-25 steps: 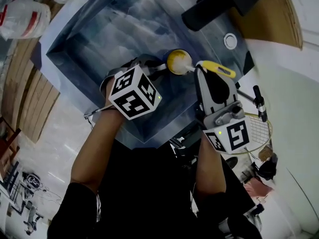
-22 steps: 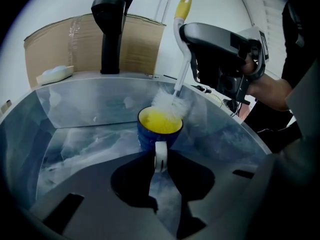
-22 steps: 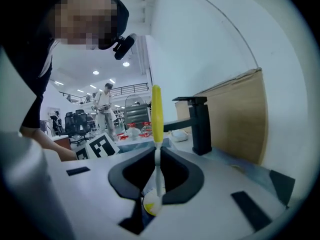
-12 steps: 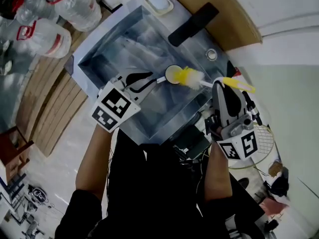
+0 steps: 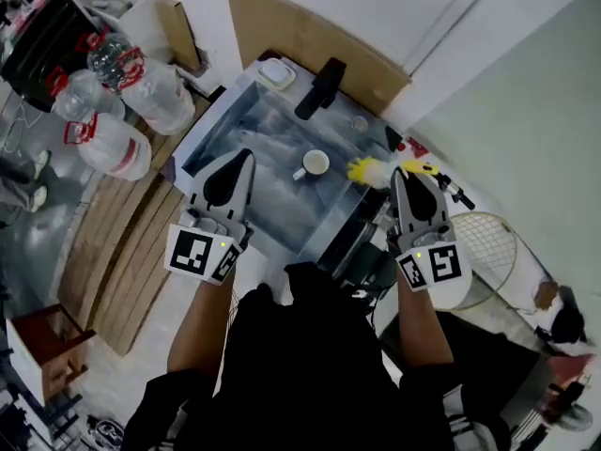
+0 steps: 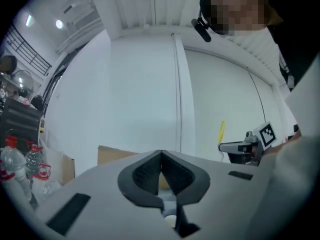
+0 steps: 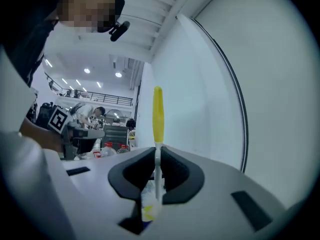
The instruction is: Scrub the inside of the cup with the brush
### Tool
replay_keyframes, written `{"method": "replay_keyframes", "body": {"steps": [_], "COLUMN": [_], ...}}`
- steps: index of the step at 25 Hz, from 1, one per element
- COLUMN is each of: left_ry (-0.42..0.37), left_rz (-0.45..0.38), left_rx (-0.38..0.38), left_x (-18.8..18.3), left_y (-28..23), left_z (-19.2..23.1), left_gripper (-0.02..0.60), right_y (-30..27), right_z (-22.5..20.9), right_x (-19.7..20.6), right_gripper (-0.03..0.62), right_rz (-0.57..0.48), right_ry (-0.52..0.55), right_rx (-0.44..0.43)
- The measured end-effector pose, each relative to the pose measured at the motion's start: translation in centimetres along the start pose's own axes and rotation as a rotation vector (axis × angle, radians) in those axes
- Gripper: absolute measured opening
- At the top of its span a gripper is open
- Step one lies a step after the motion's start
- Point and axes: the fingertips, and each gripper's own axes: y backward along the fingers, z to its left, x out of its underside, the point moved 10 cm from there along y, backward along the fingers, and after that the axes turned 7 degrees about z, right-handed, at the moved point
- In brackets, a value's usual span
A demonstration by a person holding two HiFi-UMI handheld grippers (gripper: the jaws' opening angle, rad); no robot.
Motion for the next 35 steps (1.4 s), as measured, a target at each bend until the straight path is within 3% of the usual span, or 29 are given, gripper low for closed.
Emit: {"method": "replay_keyframes", "body": {"steps": [3,10,13,20,23,30,35], "left_ry": [-0.002,0.036,0.048,0.116,0.137,0.073,0.085], "left_rz": [-0.054,-0.064,-0.1,-0.039,-0.011,0.061,0.089], "left_rx": [-0.007,0.057,0.056,0.028,0.011,0.006,-0.006], "left_x": [-1.0,0.6,1.8,5.5,6.4,7.3,8.6], "left_y": [4.2,14.1,19.4,27.7,29.9,34.8,39.0], "left_z": [-0.3,0.8,0.9,-1.1,-3.1,-10.8,-17.7], "left_gripper": [0.018,0.017,0.017,0.018,0.018,0.018,0.017], "right_y": [3.0,10.0,13.1,18.2,20.5,28.6,36.1], "right_z": [3.4,11.9,16.2,22.4,23.0,23.7,24.3], "right_x": [-1.3,-0.9,0.4,3.5,4.2,5.6,7.5], "right_gripper": [0.043,0.043,0.043,0.043,0.043,0.043,0.043], "right_rz": [0.007,0.038,0.055,0.109,0.11,0.092,0.097], "right_ry": [0.043,0.018,0.003,-0.024,-0.04,-0.052,-0.044], "right_rx": [0.042,0.16,0.177,0.144,0.124,0.094,0.085]}}
